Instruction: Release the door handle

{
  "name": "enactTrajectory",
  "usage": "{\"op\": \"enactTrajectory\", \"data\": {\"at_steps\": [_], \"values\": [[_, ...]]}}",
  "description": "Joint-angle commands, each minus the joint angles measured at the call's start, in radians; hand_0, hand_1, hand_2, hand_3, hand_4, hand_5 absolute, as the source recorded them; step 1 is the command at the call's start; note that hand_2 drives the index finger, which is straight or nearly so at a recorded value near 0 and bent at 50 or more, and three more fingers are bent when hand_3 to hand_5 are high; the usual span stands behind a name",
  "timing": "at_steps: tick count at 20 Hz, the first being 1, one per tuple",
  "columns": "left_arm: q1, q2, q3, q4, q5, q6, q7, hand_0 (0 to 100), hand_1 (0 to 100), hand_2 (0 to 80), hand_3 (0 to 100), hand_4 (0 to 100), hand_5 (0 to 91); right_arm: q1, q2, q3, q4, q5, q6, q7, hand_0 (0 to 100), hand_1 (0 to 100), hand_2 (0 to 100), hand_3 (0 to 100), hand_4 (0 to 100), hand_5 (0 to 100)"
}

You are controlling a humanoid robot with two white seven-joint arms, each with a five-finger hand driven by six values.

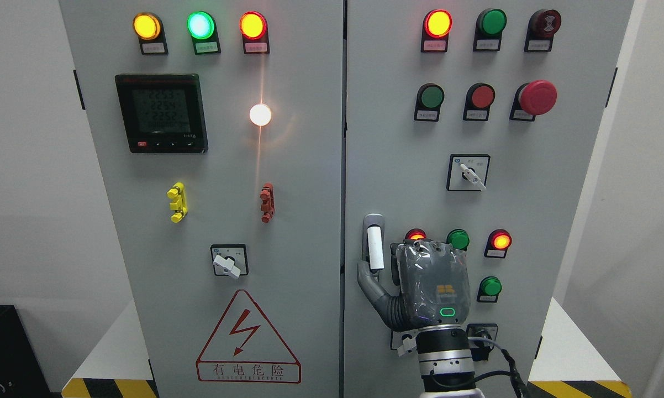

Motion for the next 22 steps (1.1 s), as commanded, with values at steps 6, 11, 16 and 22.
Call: {"op": "enactTrajectory", "data": {"at_steps": [6, 11, 16, 22], "values": [[0.009, 0.0, 0.0, 0.0, 0.0, 0.001, 0.0, 12, 56, 0.0, 0, 0, 0.0, 0.001, 0.0, -0.008, 0.0, -0.004, 0.0, -0.001, 39, 37, 96, 100, 95, 100], [0.009, 0.0, 0.0, 0.0, 0.0, 0.003, 0.0, 12, 56, 0.0, 0, 0, 0.0, 0.001, 0.0, -0.01, 0.0, -0.006, 0.002, -0.001, 39, 36, 96, 100, 95, 100], [0.009, 0.0, 0.0, 0.0, 0.0, 0.003, 0.0, 12, 56, 0.0, 0, 0, 0.0, 0.001, 0.0, -0.013, 0.0, -0.008, 0.016, 0.0, 40, 36, 96, 100, 95, 100], [0.009, 0.0, 0.0, 0.0, 0.0, 0.001, 0.0, 12, 56, 0.0, 0, 0, 0.0, 0.001, 0.0, -0.014, -0.002, -0.009, 0.017, 0.0, 42, 36, 96, 100, 95, 100]]}}
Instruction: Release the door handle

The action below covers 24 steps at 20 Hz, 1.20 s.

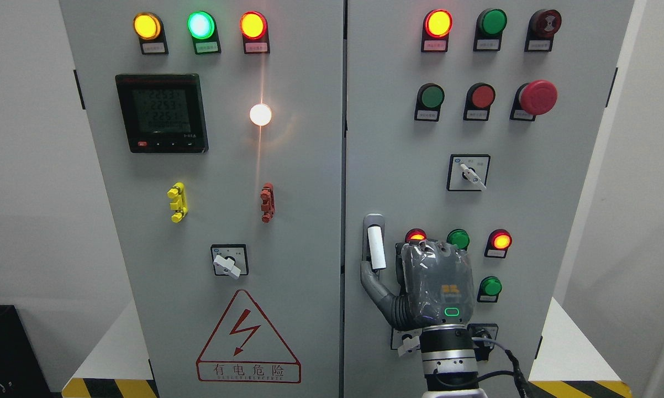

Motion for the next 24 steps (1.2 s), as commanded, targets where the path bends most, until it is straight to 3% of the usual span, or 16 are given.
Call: {"op": "enactTrajectory", "data": {"at_steps": [1, 24], "values": [[0.008, 0.0, 0.0, 0.0, 0.0, 0.001, 0.0, 12, 56, 0.0, 0, 0, 0.0, 0.001, 0.0, -0.004, -0.002, -0.001, 0.002, 0.0, 42, 36, 96, 100, 95, 100], [0.008, 0.0, 0.0, 0.0, 0.0, 0.001, 0.0, 12, 56, 0.0, 0, 0, 0.0, 0.004, -0.002, -0.006, -0.011, -0.004, 0.002, -0.003, 44, 35, 96, 100, 95, 100]]}}
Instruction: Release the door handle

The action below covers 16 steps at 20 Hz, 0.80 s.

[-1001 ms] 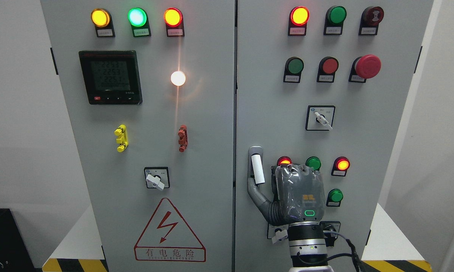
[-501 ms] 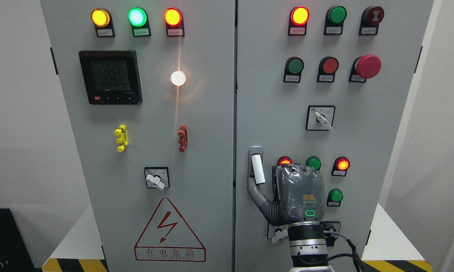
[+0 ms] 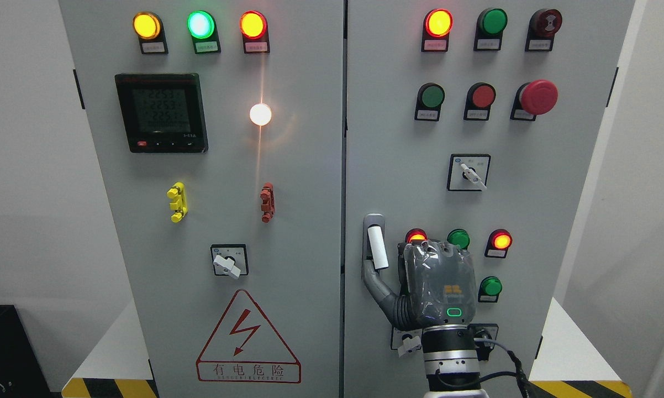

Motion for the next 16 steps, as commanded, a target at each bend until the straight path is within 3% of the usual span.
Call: {"op": "enactTrajectory", "data": {"at_steps": [1, 16], "values": [[0.009, 0.0, 0.0, 0.0, 0.0, -0.001, 0.0, 12, 56, 0.0, 0, 0, 0.0, 0.001, -0.002, -0.002, -0.004, 0.0, 0.0, -0.002, 44, 35, 96, 100, 95, 100], [0.009, 0.0, 0.0, 0.0, 0.0, -0.001, 0.0, 12, 56, 0.0, 0, 0, 0.0, 0.004, -0.003, -0.007, -0.021, -0.002, 0.0, -0.002, 47, 34, 96, 100, 95, 100]]}}
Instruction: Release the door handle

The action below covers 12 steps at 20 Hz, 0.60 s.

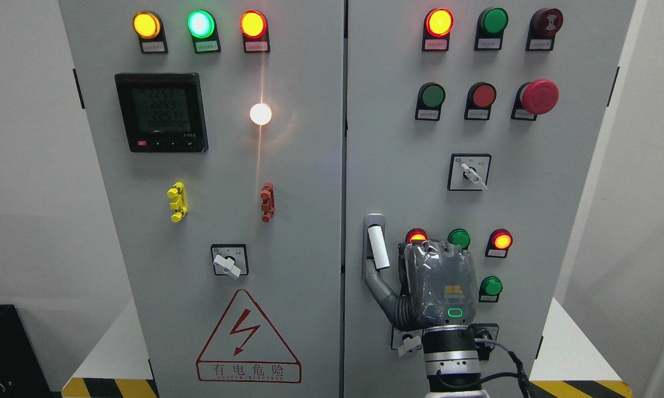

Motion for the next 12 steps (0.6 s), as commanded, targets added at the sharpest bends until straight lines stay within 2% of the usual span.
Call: {"op": "enactTrajectory", "data": {"at_steps": [1, 12], "values": [[0.009, 0.0, 0.0, 0.0, 0.0, -0.005, 0.0, 12, 56, 0.0, 0, 0, 0.0, 0.001, -0.003, -0.01, -0.012, 0.0, 0.001, -0.004, 47, 34, 96, 100, 95, 100], [0.008, 0.0, 0.0, 0.0, 0.0, -0.005, 0.0, 12, 56, 0.0, 0, 0, 0.0, 0.006, -0.006, -0.015, -0.018, 0.0, 0.001, -0.004, 48, 35, 96, 100, 95, 100]]}}
